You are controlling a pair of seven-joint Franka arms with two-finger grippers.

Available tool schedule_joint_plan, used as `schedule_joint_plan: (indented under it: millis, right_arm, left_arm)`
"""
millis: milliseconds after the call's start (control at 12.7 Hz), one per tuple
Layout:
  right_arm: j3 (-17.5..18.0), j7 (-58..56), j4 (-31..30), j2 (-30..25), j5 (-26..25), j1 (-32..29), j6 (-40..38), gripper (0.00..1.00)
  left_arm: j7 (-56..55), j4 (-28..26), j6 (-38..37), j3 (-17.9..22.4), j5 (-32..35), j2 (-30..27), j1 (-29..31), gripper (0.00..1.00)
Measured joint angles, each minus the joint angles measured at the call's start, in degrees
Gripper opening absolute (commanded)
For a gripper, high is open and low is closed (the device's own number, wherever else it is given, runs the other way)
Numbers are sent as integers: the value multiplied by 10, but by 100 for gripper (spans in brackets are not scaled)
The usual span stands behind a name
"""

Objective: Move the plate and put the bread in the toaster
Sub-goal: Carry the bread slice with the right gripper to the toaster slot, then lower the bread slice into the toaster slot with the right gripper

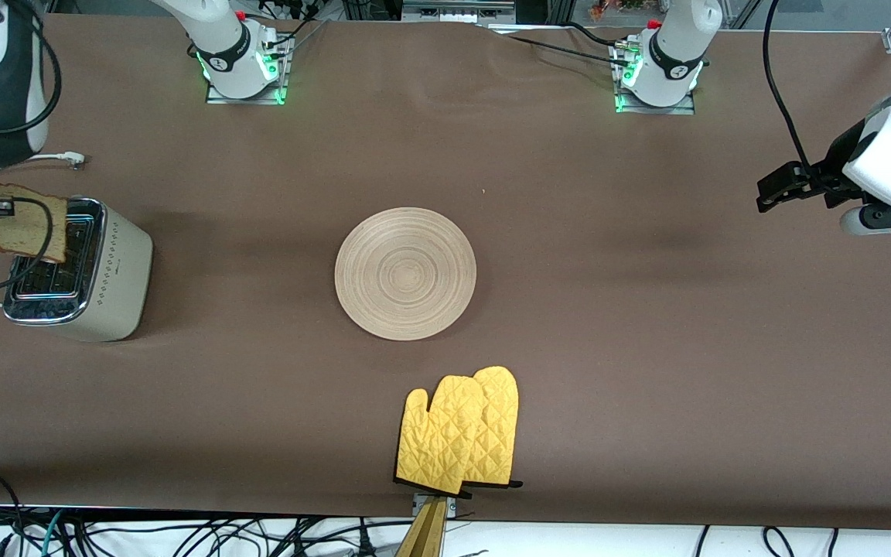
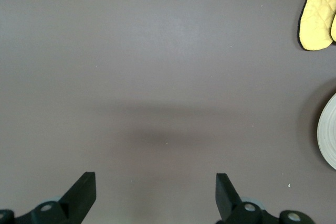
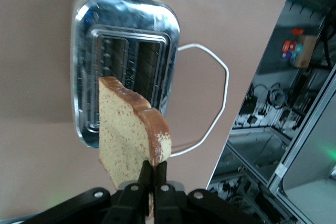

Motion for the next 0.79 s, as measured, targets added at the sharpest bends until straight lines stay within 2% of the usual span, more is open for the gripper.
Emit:
schedule_joint_plan:
  millis: [393,787]
  right_arm:
    - [0,-1,1,61,0,-15,37,0]
    - [3,-1,4,82,0,-10,67,0]
  left_arm:
    - [0,0,0,0,0,0,0,100]
    - [0,0,0,0,0,0,-1,100]
